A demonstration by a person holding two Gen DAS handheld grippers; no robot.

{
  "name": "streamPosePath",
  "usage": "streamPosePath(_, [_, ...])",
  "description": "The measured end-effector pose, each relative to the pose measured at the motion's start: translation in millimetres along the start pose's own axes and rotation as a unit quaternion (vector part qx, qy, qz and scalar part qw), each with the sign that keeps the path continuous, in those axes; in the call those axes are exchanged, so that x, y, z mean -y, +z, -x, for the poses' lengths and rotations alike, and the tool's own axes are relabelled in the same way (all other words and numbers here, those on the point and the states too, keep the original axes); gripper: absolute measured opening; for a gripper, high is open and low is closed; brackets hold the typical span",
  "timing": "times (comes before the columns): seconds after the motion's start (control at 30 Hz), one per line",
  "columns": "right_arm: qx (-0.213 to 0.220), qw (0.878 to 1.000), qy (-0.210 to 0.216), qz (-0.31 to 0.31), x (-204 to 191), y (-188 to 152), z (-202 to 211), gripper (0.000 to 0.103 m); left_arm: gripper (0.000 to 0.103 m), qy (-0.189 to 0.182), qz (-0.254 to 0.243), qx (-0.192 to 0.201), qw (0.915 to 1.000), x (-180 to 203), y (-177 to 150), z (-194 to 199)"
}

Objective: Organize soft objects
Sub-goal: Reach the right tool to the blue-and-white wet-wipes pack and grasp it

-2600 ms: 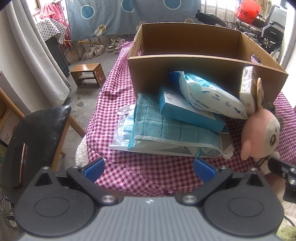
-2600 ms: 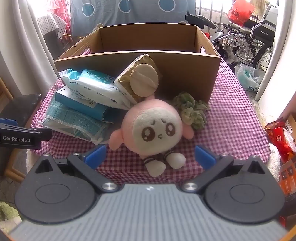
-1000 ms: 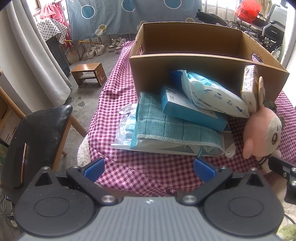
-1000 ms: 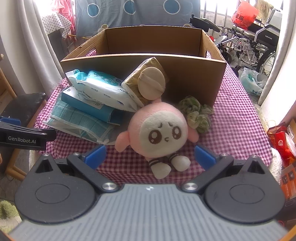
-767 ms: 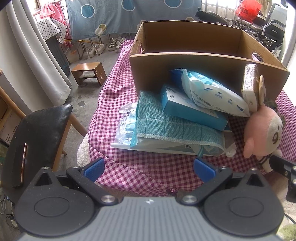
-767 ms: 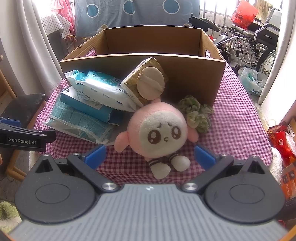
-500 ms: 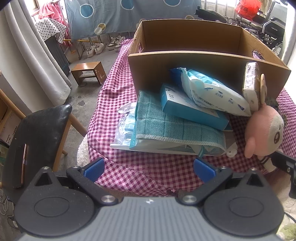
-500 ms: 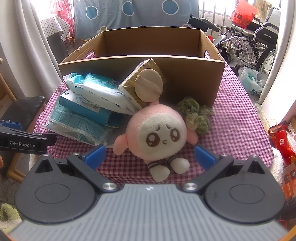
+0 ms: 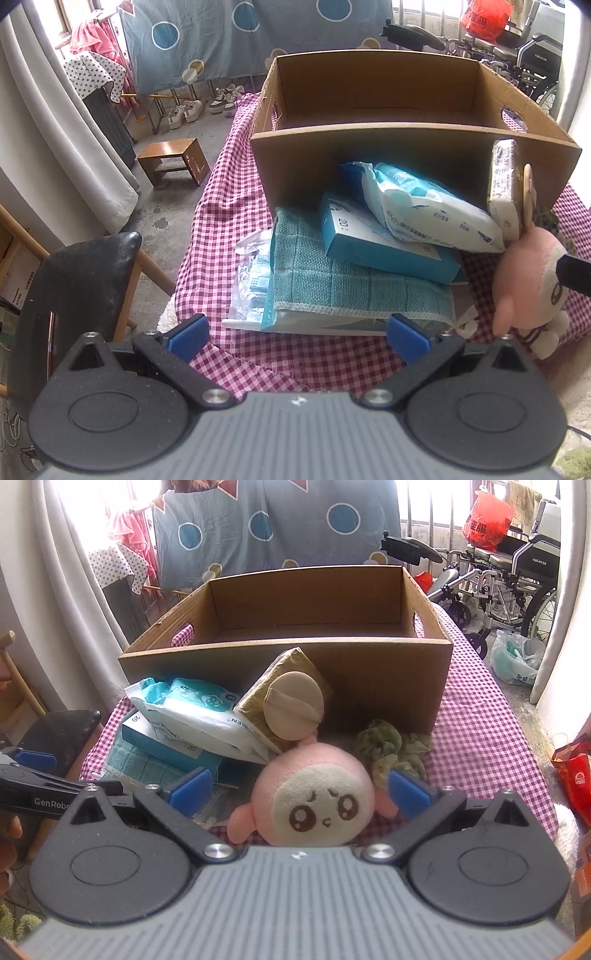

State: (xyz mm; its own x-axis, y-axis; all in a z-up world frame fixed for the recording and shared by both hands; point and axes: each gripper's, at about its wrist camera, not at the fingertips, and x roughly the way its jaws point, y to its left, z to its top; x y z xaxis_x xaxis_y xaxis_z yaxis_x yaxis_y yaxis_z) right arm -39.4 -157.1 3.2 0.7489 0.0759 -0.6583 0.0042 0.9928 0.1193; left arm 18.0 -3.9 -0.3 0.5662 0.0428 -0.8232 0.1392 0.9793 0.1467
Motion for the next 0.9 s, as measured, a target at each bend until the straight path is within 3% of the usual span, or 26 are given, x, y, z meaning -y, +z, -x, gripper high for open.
streamPosePath(0.23, [0.057,0.993,0.085,-0.056,23,22,3,0.102,0.103,-0.032,-0.003,0.070,0.9970,-14,16,11])
streamPosePath(0.37, [0.064,0.982,0.149,-0.100,35,34,-2,0.101,0.100,-0.092,0.004,0.122,0.9883,-24,28,17])
streamPosePath(0.43, [0.064,0.979,0.163,-0.109,37,39,-6,0.095,0.090,-0.122,0.011,0.129,0.9841,-25,37,15])
streamPosePath(0.5, [0.060,0.977,0.172,-0.113,36,42,-10,0.088,0.069,-0.151,0.017,0.113,0.9820,-24,50,8])
streamPosePath(0.57, [0.050,0.975,0.185,-0.113,34,41,-17,0.078,0.057,-0.169,0.022,0.082,0.9819,-23,61,-4])
streamPosePath(0.77, [0.012,0.970,0.215,-0.115,22,32,-38,0.056,0.033,-0.228,0.069,0.001,0.9713,-31,83,-38])
streamPosePath(0.9, [0.006,0.967,0.223,-0.120,20,28,-45,0.055,0.014,-0.244,0.080,-0.021,0.9663,-31,89,-49])
